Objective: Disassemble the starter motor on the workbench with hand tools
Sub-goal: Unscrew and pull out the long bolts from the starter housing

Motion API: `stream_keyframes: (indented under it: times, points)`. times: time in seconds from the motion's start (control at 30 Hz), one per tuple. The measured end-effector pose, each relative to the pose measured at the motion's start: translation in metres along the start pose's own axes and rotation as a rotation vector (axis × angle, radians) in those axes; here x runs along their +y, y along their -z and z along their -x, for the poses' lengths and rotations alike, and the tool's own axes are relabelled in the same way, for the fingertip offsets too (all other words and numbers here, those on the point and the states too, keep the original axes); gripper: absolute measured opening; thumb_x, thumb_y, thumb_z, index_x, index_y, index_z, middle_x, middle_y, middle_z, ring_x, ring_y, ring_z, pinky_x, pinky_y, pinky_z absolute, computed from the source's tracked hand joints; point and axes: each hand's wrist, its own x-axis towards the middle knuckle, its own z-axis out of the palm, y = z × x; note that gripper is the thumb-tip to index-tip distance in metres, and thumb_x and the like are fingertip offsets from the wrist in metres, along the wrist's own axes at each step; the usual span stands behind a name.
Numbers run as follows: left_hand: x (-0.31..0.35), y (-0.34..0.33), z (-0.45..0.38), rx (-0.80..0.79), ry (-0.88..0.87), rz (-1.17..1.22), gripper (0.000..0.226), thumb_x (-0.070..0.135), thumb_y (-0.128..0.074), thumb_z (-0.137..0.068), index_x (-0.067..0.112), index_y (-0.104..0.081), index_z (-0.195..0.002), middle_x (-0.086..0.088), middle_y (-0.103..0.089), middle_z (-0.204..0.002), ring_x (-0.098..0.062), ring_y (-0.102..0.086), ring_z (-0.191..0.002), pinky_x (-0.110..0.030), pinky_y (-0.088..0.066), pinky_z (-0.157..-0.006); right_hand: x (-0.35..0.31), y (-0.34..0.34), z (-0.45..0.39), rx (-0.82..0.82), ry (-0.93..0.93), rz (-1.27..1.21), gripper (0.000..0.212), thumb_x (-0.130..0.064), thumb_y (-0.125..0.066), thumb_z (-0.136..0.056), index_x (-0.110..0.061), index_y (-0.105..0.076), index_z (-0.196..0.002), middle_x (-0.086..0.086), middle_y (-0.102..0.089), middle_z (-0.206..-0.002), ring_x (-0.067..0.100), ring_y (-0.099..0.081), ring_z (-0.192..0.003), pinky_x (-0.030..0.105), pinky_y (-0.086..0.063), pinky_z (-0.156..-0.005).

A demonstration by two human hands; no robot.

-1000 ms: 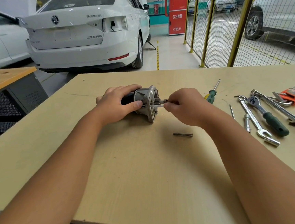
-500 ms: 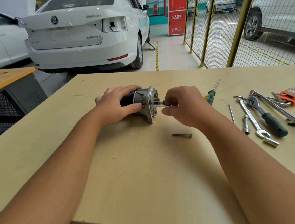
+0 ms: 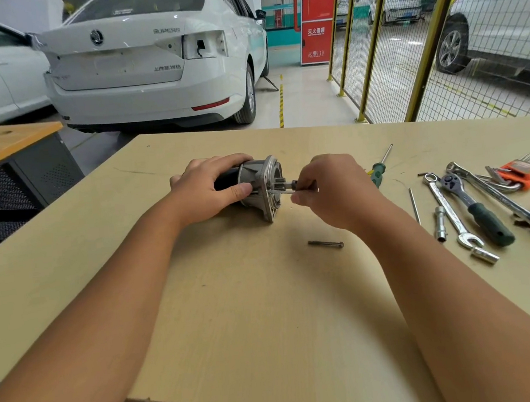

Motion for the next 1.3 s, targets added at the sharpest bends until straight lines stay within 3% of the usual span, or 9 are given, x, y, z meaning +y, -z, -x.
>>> stream_keyframes:
  times: [0.2, 0.43, 0.53, 0.67, 0.83, 1.0, 1.07, 1.2, 1.3]
  points:
    - [-0.0006, 0.0006, -0.0007, -0.001, 0.001, 0.005, 0.068, 0.082, -0.050, -0.070, 0.065, -0.045, -0.135, 0.032, -0.057, -0.133, -0.016, -0.039, -0.139, -0.059, -0.029, -0.114, 0.0008, 0.0015, 0.0006, -0.040, -0.024, -0.078, 0.006, -0.034, -0.076, -0.088, -0.028, -0.074, -0.087, -0.006, -0.067, -0.082, 0.016, -0.061, -0.073, 0.030, -0.051, -0.065]
    - [-0.0055, -0.0053, -0.0024, 0.014, 0.016, -0.039, 0.058, 0.084, -0.044, -0.075, 0.073, -0.039, -0.132, 0.038, -0.054, -0.130, -0.011, -0.036, -0.134, -0.050, -0.026, -0.100, 0.0035, 0.0034, -0.0020, -0.204, -0.037, 0.035, 0.023, -0.025, -0.053, -0.102, -0.013, -0.073, -0.100, 0.007, -0.063, -0.087, 0.020, -0.052, -0.072, 0.028, -0.035, -0.052]
    - [-0.0030, -0.0048, -0.0022, 0.013, 0.021, -0.027, 0.057, 0.084, -0.042, -0.076, 0.074, -0.039, -0.132, 0.036, -0.054, -0.132, -0.011, -0.035, -0.133, -0.048, -0.024, -0.100, 0.0032, 0.0031, -0.0029, -0.193, -0.034, 0.084, 0.022, -0.026, -0.055, -0.102, -0.014, -0.074, -0.102, 0.008, -0.064, -0.090, 0.023, -0.056, -0.077, 0.030, -0.042, -0.057]
    - [-0.0005, -0.0015, 0.0001, 0.011, 0.019, -0.046, 0.060, 0.083, -0.046, -0.073, 0.073, -0.038, -0.132, 0.035, -0.054, -0.133, -0.011, -0.035, -0.132, -0.045, -0.022, -0.097, 0.0003, 0.0035, -0.0003, -0.111, -0.065, 0.091, 0.010, -0.034, -0.069, -0.092, -0.025, -0.073, -0.092, 0.003, -0.065, -0.090, 0.027, -0.061, -0.084, 0.040, -0.056, -0.076]
    - [-0.0018, -0.0010, -0.0001, -0.001, 0.021, -0.073, 0.069, 0.085, -0.045, -0.070, 0.070, -0.038, -0.137, 0.036, -0.052, -0.136, -0.009, -0.033, -0.135, -0.044, -0.023, -0.098, 0.0004, 0.0031, 0.0015, -0.094, -0.043, 0.029, 0.013, -0.032, -0.075, -0.087, -0.026, -0.066, -0.081, 0.000, -0.064, -0.088, 0.024, -0.060, -0.084, 0.038, -0.054, -0.074]
    - [-0.0041, -0.0035, -0.0029, 0.023, 0.020, -0.080, 0.062, 0.086, -0.035, -0.074, 0.071, -0.036, -0.135, 0.037, -0.051, -0.134, -0.010, -0.034, -0.134, -0.044, -0.022, -0.097, 0.0031, 0.0046, 0.0008, -0.085, -0.011, -0.093, 0.015, -0.030, -0.063, -0.096, -0.021, -0.068, -0.084, -0.007, -0.057, -0.072, 0.011, -0.051, -0.069, 0.024, -0.037, -0.056]
    - [-0.0039, -0.0039, -0.0041, 0.023, 0.020, -0.078, 0.059, 0.085, -0.033, -0.075, 0.073, -0.035, -0.133, 0.037, -0.051, -0.133, -0.010, -0.034, -0.134, -0.043, -0.021, -0.096, 0.0038, 0.0068, -0.0011, -0.104, -0.015, -0.057, 0.022, -0.027, -0.055, -0.100, -0.017, -0.068, -0.085, -0.004, -0.055, -0.071, 0.018, -0.048, -0.071, 0.025, -0.032, -0.055]
    - [-0.0034, -0.0037, -0.0037, 0.026, 0.025, -0.074, 0.061, 0.085, -0.035, -0.073, 0.073, -0.035, -0.133, 0.035, -0.052, -0.133, -0.011, -0.034, -0.135, -0.044, -0.022, -0.097, 0.0016, 0.0077, -0.0025, -0.133, -0.012, 0.039, 0.024, -0.025, -0.052, -0.102, -0.013, -0.068, -0.090, 0.004, -0.057, -0.082, 0.024, -0.051, -0.081, 0.035, -0.042, -0.068]
    - [-0.0016, -0.0027, -0.0031, 0.020, 0.023, -0.072, 0.061, 0.086, -0.038, -0.072, 0.074, -0.036, -0.131, 0.037, -0.051, -0.130, -0.012, -0.035, -0.135, -0.044, -0.023, -0.096, -0.0014, 0.0081, 0.0001, -0.081, -0.017, 0.128, 0.020, -0.033, -0.057, -0.100, -0.020, -0.071, -0.092, -0.001, -0.061, -0.088, 0.025, -0.055, -0.089, 0.041, -0.049, -0.079]
